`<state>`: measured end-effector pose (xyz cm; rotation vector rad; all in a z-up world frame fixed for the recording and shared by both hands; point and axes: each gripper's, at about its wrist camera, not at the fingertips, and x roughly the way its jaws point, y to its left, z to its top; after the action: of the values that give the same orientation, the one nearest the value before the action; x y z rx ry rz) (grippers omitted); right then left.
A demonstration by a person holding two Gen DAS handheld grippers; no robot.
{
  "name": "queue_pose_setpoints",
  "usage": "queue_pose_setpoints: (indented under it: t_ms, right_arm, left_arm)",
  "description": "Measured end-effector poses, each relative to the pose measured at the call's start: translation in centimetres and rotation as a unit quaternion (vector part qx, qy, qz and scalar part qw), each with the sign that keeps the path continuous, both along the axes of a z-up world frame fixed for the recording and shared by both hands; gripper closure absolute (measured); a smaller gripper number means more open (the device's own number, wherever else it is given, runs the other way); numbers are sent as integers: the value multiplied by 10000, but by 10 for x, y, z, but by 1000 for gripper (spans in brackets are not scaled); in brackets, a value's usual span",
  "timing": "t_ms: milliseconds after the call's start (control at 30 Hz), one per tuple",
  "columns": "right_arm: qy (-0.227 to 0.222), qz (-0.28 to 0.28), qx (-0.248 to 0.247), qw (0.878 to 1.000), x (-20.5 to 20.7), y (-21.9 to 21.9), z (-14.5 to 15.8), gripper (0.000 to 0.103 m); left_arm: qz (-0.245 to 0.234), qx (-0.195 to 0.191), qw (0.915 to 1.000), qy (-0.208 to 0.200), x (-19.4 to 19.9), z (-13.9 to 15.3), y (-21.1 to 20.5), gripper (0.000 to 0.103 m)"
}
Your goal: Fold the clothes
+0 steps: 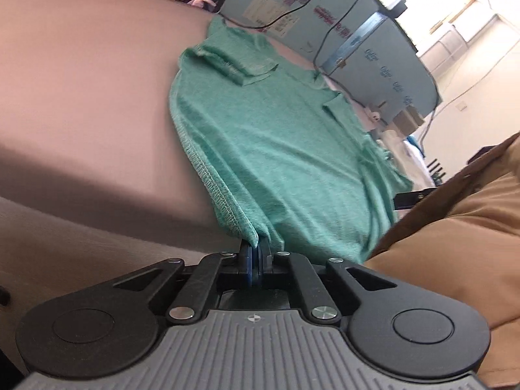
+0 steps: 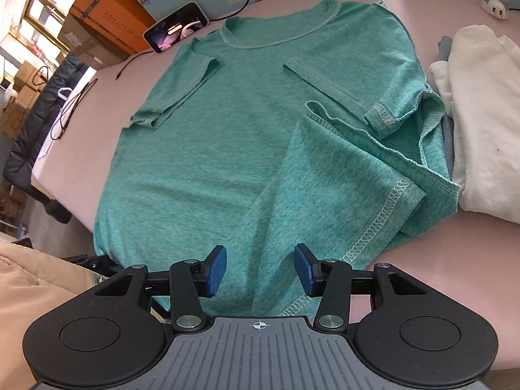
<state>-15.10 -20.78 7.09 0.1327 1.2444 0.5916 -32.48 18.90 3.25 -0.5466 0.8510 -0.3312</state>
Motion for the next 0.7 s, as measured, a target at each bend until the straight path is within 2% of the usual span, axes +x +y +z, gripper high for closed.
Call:
queue_pose_setpoints:
  t_ms: [100,167,300,400,533,633,700]
  right_arm:
    - [-20,-19,118,9999,3,1,0,56]
    - [-37,-65,210,9998,5,0,1,56]
    - [-80,-155,321,9993,9,-1,1,56]
    - [-206,-253,354,9988,6,-5,4,56]
    - [-288,-689,418,9963,2,-21,7,56]
    - [-370,-988,436,9935,2,-29,8,56]
    - [-435,-1152,434,9914,2,-34,9,56]
  left_arm:
    - [-34,-393,9975,-589,5,35,10,100]
    - [-3,-460,9947,-925,21,51,10,100]
    - [-280,87,9949,-963,57,56,-6,100]
    - [-401,90,9945,-961,73,53,-16,100]
    - [-607,196,9893,-1313,96,66,-29,100]
    - [-524,527,9852,-1542,121,79,-33,100]
    - [-426,814,9848,-1471,134,83,-31,98]
